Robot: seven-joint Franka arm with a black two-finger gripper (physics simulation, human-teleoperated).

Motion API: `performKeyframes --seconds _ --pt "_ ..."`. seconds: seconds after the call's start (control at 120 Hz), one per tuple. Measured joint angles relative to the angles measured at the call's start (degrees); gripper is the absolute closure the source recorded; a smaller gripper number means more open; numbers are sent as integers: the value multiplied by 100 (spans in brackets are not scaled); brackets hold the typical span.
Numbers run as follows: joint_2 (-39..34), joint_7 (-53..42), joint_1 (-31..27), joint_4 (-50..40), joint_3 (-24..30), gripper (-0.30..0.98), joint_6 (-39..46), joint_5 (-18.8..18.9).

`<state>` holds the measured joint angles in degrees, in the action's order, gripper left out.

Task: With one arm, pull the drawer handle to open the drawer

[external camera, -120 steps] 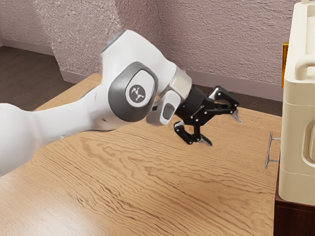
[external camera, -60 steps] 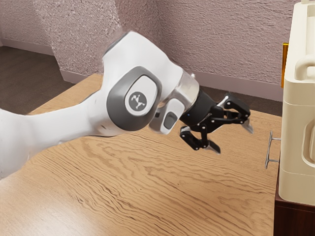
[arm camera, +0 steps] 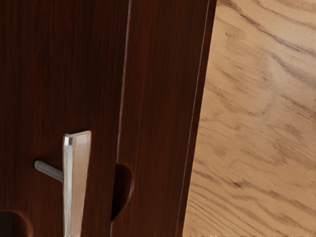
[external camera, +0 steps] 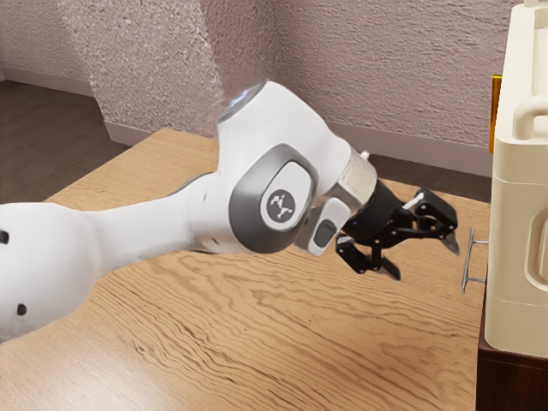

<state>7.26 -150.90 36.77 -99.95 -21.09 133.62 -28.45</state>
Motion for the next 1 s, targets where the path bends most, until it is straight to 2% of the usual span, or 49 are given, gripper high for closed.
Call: performKeyframes --seconds 0.617,1.0 --pt "538 -131 5 296 8 0 112 -44" --pt "264 -171 -12 -144 -134 1 132 12"
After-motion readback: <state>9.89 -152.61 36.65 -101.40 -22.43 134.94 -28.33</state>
